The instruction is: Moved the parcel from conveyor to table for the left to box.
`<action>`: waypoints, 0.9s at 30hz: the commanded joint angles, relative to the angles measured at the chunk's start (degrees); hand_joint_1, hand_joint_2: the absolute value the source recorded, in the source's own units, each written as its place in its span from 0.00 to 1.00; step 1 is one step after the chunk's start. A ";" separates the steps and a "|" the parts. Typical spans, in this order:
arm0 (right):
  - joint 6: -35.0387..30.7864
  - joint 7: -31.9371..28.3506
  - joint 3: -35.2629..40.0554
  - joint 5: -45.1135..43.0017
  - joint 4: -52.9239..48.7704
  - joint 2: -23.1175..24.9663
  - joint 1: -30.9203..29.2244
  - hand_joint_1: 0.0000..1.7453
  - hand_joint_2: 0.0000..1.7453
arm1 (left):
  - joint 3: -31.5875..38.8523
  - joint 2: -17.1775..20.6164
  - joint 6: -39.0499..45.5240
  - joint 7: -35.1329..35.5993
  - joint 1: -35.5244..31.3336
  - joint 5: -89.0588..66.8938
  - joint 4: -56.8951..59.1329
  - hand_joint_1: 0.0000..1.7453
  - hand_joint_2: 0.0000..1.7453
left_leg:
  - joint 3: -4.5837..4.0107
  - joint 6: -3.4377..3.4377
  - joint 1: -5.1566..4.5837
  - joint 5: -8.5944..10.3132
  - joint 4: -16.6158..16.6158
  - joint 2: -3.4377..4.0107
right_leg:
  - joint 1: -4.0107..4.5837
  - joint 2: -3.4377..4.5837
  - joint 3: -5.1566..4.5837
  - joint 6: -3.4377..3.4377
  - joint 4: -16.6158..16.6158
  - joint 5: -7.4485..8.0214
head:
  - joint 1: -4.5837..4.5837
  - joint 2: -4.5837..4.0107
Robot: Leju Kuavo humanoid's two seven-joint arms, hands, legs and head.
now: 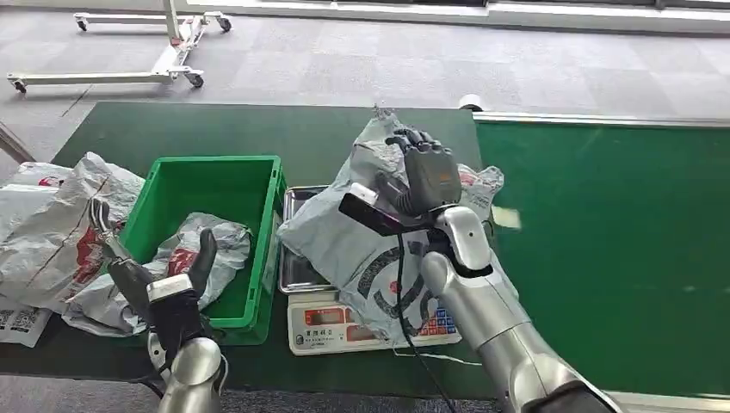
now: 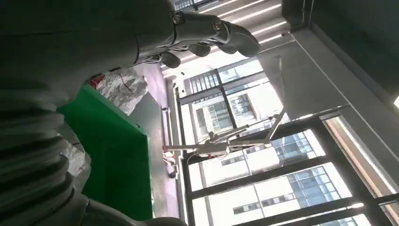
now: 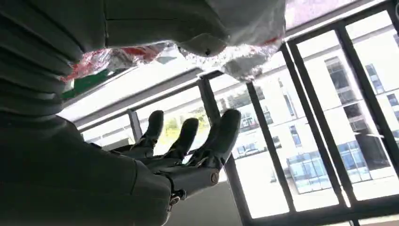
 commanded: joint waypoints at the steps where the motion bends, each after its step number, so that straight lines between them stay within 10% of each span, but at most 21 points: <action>1: -0.02 -0.23 -0.66 -0.90 4.97 -0.82 -1.09 0.00 0.00 | 0.87 -2.82 0.00 0.26 -3.12 -0.43 2.93 0.00 1.00 | 0.10 0.00 0.06 0.02 -0.06 -0.25 | 0.05 -0.13 0.20 -0.03 -0.12 -0.02 | 0.00 0.00; 11: -13.95 -5.48 -10.09 2.90 -17.07 -0.15 7.24 0.00 0.00 | -0.58 -2.38 0.00 0.33 -4.18 -2.67 6.73 0.00 1.00 | -0.01 -0.01 0.03 0.05 -0.03 -0.37 | 0.02 -0.28 0.08 -0.04 -0.06 -0.05 | 0.00 0.00; 12: -13.95 -10.96 -16.43 5.66 -30.70 2.72 12.45 0.00 1.00 | -4.21 0.03 -1.04 3.94 -5.55 -5.60 9.30 0.00 1.00 | -0.06 -0.01 0.04 0.04 0.02 -0.36 | 0.04 -0.30 0.01 -0.04 -0.03 -0.06 | 0.00 0.00; 16: -13.95 -25.34 -25.76 0.28 -41.29 9.44 17.77 0.00 1.00 | -8.19 2.44 -7.20 9.12 -9.03 -7.39 13.80 0.00 1.00 | -0.06 -0.04 0.02 0.05 -0.01 -0.50 | 0.02 -0.41 0.03 -0.07 -0.01 -0.11 | 0.00 0.00; 27: -13.95 -27.79 -23.10 -4.99 -43.09 9.44 21.33 0.00 1.00 | -16.04 0.50 -14.32 12.46 -19.54 -17.15 34.75 0.00 1.00 | 0.05 -0.02 0.01 0.11 -0.10 -0.50 | 0.00 -0.44 0.18 -0.05 -0.15 0.00 | 0.00 0.00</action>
